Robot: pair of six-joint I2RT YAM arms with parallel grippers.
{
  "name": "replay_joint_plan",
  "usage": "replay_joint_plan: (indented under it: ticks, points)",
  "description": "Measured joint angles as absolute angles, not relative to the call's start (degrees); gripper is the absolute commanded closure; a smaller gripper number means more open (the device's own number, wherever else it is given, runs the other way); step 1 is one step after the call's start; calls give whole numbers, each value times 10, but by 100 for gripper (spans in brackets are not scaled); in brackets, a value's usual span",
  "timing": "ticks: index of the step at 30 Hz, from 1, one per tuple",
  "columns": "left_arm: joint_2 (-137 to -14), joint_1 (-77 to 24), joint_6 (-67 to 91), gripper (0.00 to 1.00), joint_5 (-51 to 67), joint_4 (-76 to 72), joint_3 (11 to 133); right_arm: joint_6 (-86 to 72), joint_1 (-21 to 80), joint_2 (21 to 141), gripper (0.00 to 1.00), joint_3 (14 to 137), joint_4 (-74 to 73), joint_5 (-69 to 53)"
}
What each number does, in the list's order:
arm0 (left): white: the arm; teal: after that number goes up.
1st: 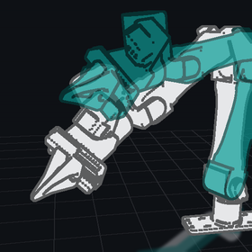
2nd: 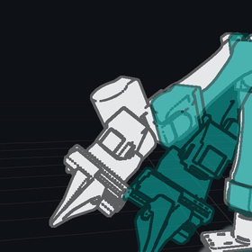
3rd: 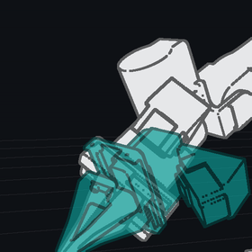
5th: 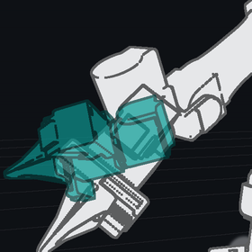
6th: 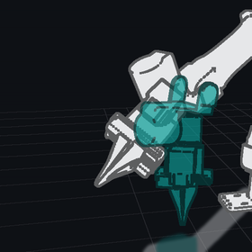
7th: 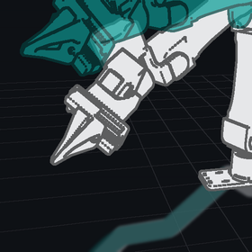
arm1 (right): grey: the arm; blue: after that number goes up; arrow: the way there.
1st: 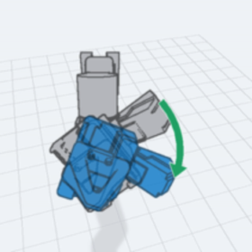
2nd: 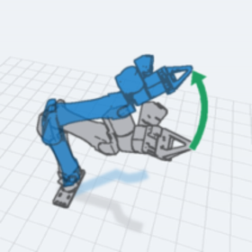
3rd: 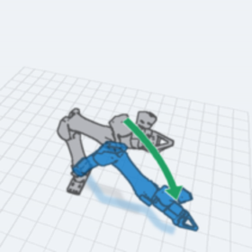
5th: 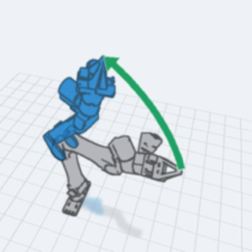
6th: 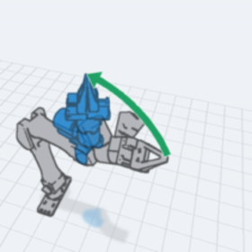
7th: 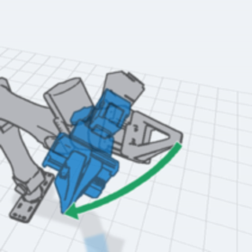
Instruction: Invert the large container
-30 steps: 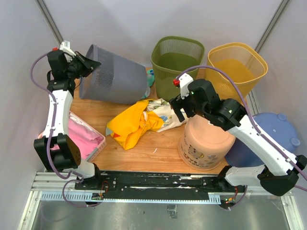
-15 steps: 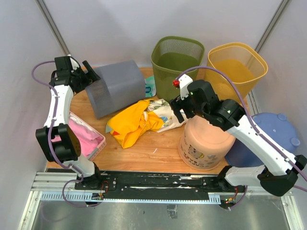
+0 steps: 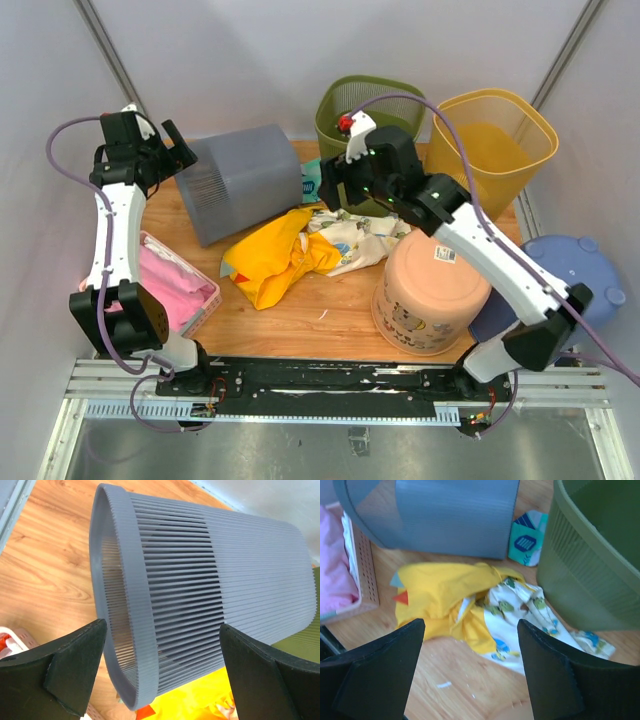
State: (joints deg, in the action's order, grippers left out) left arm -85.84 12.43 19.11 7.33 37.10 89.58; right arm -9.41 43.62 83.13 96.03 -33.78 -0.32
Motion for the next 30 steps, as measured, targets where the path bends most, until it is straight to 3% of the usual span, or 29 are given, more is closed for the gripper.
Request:
replay_joint_plan:
  ticks: [10,18,24,30]
  points:
    - [-805,124,200,5,81,372,828,-189,432,1055,21,1003,-128,-35]
    - [-782,124,210,28,74,364,801,-255,402,1123,19,1025,-41,-43]
    - [-782,124,211,27,57,362,788,-288,387,1155,19,1066,0,-34]
    - [-782,124,211,19,51,362,787,-303,371,1191,19,1080,15,-34]
